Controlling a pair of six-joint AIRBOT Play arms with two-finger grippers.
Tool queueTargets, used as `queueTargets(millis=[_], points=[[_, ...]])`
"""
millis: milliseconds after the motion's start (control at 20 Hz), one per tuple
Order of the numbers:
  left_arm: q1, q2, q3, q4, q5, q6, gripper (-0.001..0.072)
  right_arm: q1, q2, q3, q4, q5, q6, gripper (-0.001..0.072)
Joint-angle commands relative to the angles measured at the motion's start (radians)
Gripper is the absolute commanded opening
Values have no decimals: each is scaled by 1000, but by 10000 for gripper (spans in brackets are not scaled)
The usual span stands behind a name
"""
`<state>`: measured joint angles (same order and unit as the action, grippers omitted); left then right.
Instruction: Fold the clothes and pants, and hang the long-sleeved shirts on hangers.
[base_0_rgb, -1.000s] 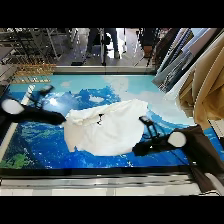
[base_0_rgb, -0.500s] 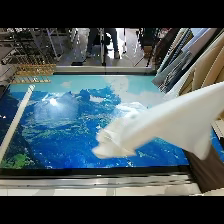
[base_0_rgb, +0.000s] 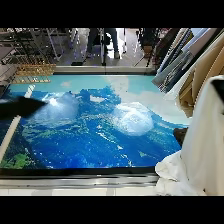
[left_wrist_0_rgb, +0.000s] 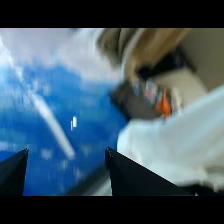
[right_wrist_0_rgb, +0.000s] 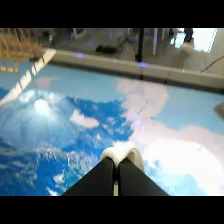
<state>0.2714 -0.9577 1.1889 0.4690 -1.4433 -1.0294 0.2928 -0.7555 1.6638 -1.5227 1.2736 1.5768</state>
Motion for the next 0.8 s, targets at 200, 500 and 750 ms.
queueTargets(millis=[200, 500, 750], points=[[-505, -203, -246, 156, 145, -10, 530, 1, -175, -1, 195, -293, -28, 12], [-304, -195, -241, 43, 126, 28, 530, 83, -237, 29, 495, -1062, -156, 12], [-40, -59, -243, 69, 40, 26, 588, 151, -249, 50, 436, -999, -282, 12]])
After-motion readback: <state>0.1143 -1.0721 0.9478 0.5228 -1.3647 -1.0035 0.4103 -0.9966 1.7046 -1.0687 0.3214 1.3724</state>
